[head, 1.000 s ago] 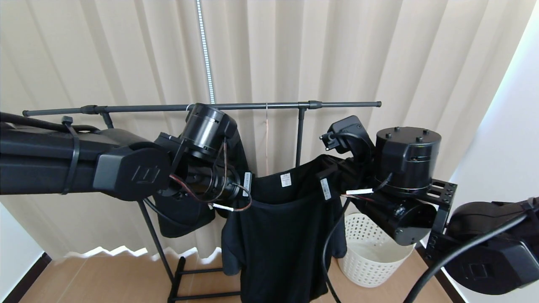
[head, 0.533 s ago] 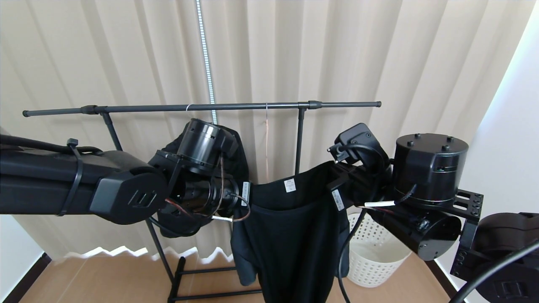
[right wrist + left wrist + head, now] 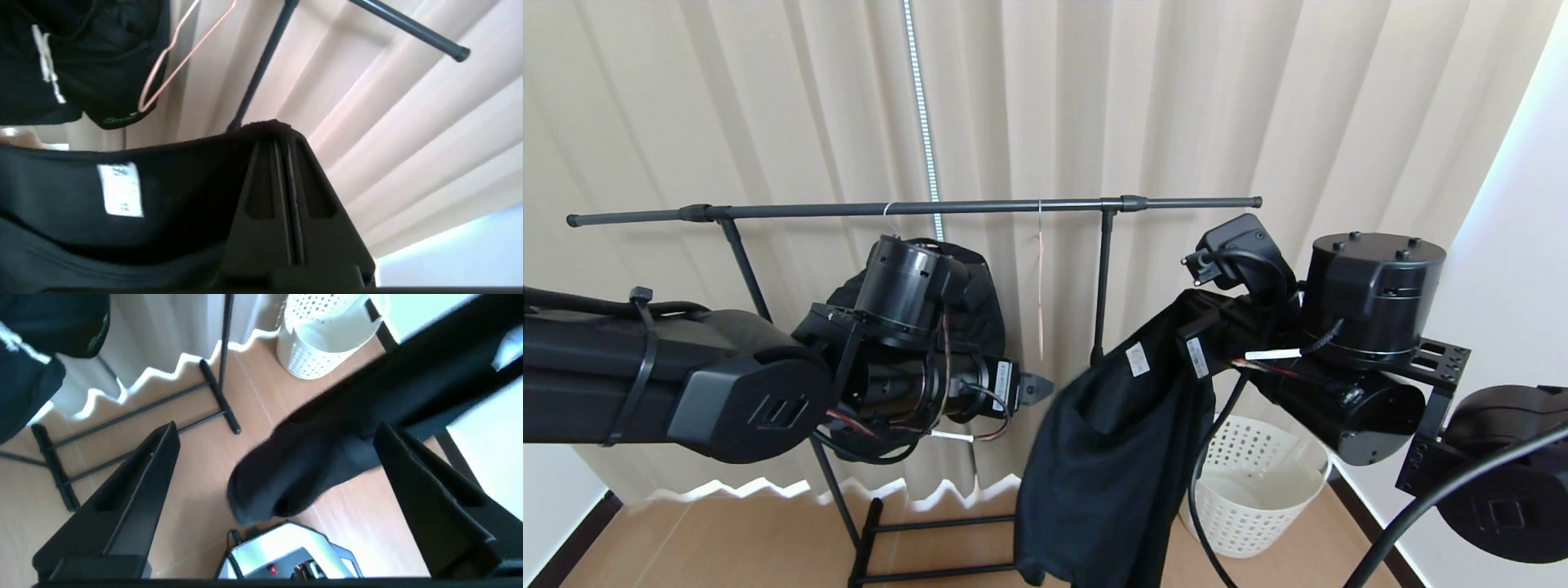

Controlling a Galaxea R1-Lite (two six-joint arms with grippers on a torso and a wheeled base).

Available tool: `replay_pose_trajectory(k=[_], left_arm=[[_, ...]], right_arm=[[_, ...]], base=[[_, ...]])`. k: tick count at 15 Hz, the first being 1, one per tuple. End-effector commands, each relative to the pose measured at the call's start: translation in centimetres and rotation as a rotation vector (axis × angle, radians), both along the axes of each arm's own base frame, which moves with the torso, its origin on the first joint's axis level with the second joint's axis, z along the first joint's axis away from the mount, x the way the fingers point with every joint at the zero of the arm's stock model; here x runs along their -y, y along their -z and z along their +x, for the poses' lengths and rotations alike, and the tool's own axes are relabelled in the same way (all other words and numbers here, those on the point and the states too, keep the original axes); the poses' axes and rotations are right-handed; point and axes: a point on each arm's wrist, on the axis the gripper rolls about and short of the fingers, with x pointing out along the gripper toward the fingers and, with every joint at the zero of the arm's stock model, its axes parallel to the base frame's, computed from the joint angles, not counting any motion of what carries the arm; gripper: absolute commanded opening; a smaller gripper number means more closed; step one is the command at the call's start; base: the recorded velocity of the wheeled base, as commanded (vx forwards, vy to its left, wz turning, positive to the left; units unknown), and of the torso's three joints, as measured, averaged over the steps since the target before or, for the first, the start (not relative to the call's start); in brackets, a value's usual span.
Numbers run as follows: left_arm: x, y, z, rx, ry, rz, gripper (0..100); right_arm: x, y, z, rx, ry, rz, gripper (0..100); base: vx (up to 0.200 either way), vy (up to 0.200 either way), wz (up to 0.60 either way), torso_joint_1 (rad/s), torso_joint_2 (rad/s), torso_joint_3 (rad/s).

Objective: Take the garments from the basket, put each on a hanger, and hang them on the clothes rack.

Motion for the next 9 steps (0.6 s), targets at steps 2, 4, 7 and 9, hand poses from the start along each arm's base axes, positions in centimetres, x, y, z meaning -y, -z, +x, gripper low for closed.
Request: replay_pose_trajectory(k=[2, 4, 7, 9], left_arm=[[-0.8, -0.1, -0.6, -0.018, 0.058, -0.024, 100], [-1.1, 0.0, -0.3, -0.033, 0.083, -0.053, 100], [-1.8, 0.6, 1.5, 0.011, 0.031, -0.075, 100], [-1.8, 1.2, 1.9, 0.012, -0.005, -0.055, 100]], right_arm=[[0.7, 0.4, 1.5, -0.005, 0.043, -0.010, 0], [1.0, 0.6, 1.9, -0.011, 0.057, -0.015, 0], [1.4, 0.9, 2.5, -0.016, 0.079, -0.023, 0], [1.5, 0.6, 2.4, -0.007, 0.079, -0.018, 0]], base=[[0.000, 0.000, 0.00, 0.000, 0.00, 0.000], [0.000, 0.000, 0.00, 0.000, 0.00, 0.000], [0.000, 0.000, 0.00, 0.000, 0.00, 0.000], [0.000, 0.000, 0.00, 0.000, 0.00, 0.000]])
